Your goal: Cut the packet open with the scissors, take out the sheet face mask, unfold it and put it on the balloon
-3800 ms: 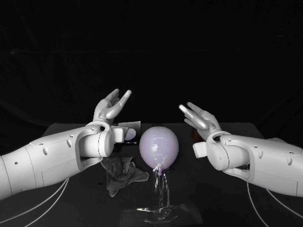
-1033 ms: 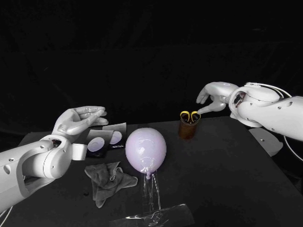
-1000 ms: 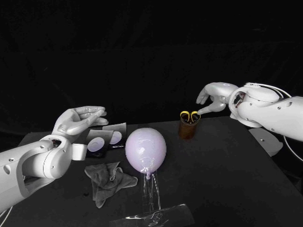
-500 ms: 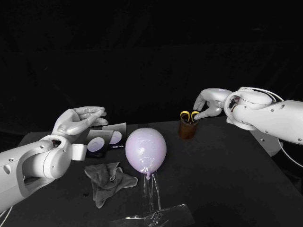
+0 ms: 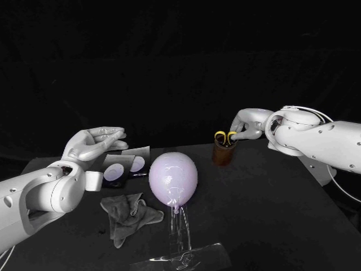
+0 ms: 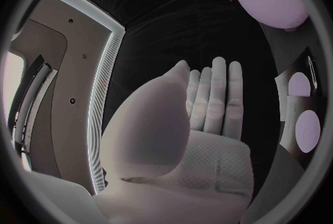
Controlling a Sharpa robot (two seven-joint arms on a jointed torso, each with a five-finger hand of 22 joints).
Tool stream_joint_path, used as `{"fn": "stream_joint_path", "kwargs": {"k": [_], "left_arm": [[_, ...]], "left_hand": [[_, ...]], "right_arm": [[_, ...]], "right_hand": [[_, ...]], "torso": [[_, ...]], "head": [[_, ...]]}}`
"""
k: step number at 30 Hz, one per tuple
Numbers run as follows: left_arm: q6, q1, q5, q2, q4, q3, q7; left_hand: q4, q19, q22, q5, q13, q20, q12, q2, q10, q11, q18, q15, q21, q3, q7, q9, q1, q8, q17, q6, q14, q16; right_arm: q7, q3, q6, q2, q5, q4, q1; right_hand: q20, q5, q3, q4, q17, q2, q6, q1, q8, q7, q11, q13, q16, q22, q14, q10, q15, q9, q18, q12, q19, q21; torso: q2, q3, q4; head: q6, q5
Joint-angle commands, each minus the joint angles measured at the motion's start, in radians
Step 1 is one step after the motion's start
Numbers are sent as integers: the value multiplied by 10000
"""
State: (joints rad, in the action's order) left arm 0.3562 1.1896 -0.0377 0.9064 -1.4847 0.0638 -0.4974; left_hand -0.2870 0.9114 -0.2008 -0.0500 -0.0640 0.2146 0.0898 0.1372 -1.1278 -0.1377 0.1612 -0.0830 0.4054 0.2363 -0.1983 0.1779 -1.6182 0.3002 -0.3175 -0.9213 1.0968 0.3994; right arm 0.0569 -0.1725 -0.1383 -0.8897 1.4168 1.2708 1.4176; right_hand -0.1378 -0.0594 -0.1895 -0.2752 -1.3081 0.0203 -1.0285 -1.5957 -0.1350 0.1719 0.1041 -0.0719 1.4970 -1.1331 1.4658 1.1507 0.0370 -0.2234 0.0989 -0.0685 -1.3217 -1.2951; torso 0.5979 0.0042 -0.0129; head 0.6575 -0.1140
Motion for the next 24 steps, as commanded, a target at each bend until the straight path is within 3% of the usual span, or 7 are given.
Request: {"fn": "stream_joint_path", "kwargs": {"k": [1,8,12,13,17,19,24], "left_arm": [[-202,22,82,-31,-9,-14,-21],[-234,22,109,-51,17,-14,-8],[-257,21,122,-65,37,-14,1],[-266,21,127,-69,46,-14,2],[-281,21,164,-96,88,-13,-1],[-289,20,174,-112,112,-13,-3],[-345,19,188,-173,189,-12,-9]], "left_hand": [[-32,-39,-14,8,-4,44,-31,-53,20,-66,198,-31,42,17,-73,-10,97,-46,-12,-28,32,24],[-34,-39,-14,9,-5,44,-37,-62,17,-67,198,-32,42,21,-75,-11,107,-49,-18,-29,32,23],[-34,-39,-14,9,-5,44,-37,-62,17,-67,198,-32,42,21,-75,-11,107,-49,-18,-29,32,23],[-34,-39,-14,9,-5,44,-37,-62,17,-67,198,-32,42,21,-75,-11,107,-49,-18,-29,32,23],[-34,-39,-13,9,-6,46,-48,-73,14,-68,198,-34,43,26,-75,-11,121,-54,-26,-30,31,22],[-35,-45,-11,10,-6,49,-59,-71,12,-70,197,-38,40,23,-76,-13,141,-61,-34,-27,23,18],[-24,-116,16,10,-12,79,-114,-49,-15,-71,182,-60,-2,15,-66,-18,218,-93,-64,-28,-79,-46]], "right_arm": [[44,1,-81,5,133,-25,-7],[-2,1,-1143,3,413,0,-17],[-17,2,-1607,-17,477,64,-19],[-12,2,-1806,-35,481,99,-20],[-41,12,-2550,-124,398,229,-9],[-60,28,-2802,-160,371,281,14],[-53,77,-3071,-191,254,327,183]], "right_hand": [[95,61,-571,46,-323,-73,-164,-248,-86,-63,-48,29,19,-13,591,217,-137,-67,-76,29,-27,-36],[263,101,-1782,227,-539,143,-485,-135,-487,-285,-256,0,108,-337,640,970,-335,-409,-130,-32,-173,-223],[326,114,-2295,317,-576,241,-514,50,-659,-315,-316,-2,125,-411,648,1181,-378,-571,-139,0,-199,-261],[339,111,-2643,404,-582,376,-474,223,-760,-344,-329,0,130,-432,650,1266,-396,-683,-144,31,-197,-264],[359,93,-3042,513,-609,636,-414,637,-969,-386,-367,-9,143,-460,656,1398,-420,-903,-144,42,-191,-258],[359,93,-3042,513,-609,636,-414,637,-969,-386,-367,-9,143,-460,656,1398,-420,-903,-144,42,-191,-258],[378,92,-3405,692,-628,733,-345,876,-1141,-399,-383,-18,152,-500,660,1483,-438,-1090,-147,42,-198,-262]], "torso": [[-2,-5,9],[5,-8,1],[-1,-7,1],[-4,-3,-7],[-15,-12,-10],[-21,-13,-13],[-28,-6,-15]], "head": [[11,7],[-39,-20],[-8,-55],[-2,-58],[13,-84],[-2,-98],[-19,-117]]}}
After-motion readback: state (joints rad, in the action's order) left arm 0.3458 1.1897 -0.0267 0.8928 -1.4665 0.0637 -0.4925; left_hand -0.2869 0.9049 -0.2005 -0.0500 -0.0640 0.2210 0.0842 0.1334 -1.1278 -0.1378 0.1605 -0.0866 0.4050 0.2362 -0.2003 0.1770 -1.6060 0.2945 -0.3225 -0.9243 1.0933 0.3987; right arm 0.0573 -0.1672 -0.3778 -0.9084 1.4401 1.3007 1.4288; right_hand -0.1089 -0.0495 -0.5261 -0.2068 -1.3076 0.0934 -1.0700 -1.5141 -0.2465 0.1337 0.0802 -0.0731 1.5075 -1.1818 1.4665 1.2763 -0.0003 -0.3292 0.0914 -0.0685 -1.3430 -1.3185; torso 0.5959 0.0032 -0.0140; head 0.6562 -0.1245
